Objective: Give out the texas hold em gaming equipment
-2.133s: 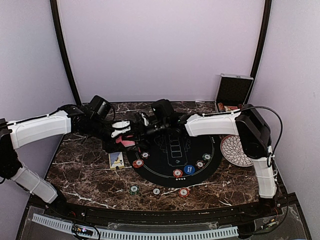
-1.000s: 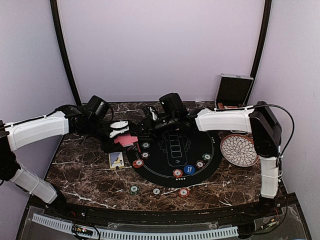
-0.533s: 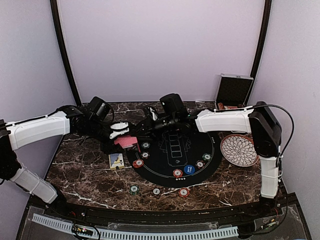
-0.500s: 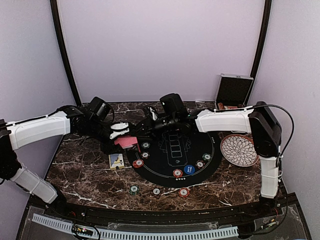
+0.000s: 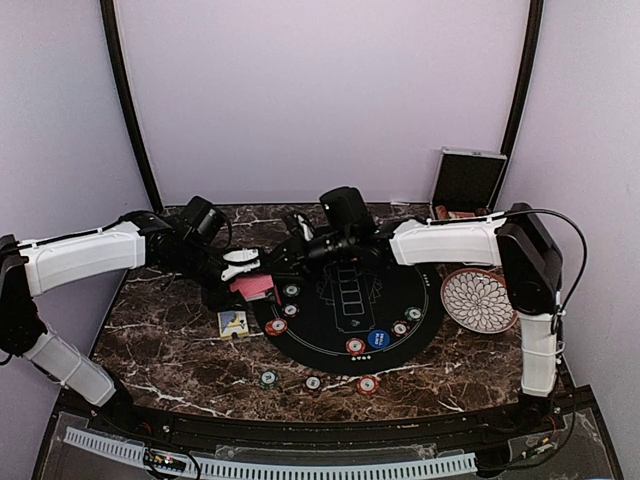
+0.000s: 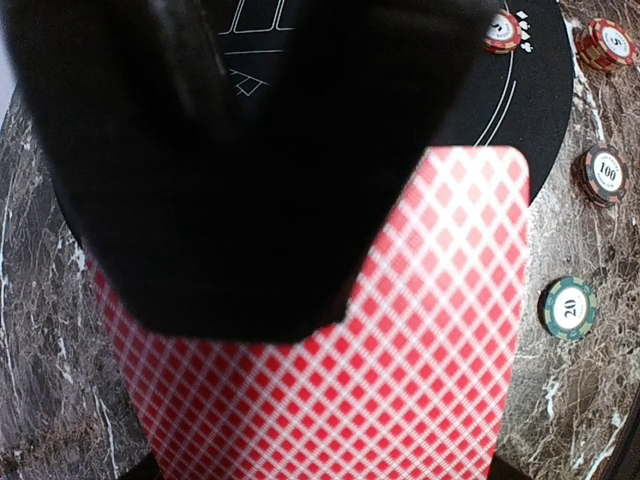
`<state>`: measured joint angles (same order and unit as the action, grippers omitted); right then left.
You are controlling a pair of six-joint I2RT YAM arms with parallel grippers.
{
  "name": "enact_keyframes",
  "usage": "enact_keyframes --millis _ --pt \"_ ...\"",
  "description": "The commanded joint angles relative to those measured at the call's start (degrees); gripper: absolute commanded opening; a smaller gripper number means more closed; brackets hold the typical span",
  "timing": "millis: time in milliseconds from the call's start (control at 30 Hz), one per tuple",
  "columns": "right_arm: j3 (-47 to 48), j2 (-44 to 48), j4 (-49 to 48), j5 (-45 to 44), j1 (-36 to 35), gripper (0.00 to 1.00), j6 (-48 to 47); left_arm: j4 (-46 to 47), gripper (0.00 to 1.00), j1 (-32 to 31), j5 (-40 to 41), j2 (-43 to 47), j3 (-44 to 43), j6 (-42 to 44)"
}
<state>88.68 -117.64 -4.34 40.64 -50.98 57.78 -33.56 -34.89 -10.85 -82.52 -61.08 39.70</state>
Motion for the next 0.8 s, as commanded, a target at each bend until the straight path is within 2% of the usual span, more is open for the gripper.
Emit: enact_keyframes --millis 0,267,767 --pt "-0.5 -1.6 -3.4 1.8 -0.4 0.16 0.8 -1.0 0.26 0.1 -0.4 0.5 -2.4 -0.9" --pt "-1.0 -1.4 -4.2 2.3 0.2 0.0 1.4 -1.6 0.23 0.2 0.1 0.5 -2.7 -0.9" --pt "-6.8 3.5 -2.3 2.3 8.1 0.0 -1.4 -3.6 0.19 2.7 0.4 1.8 -1.1 -1.2"
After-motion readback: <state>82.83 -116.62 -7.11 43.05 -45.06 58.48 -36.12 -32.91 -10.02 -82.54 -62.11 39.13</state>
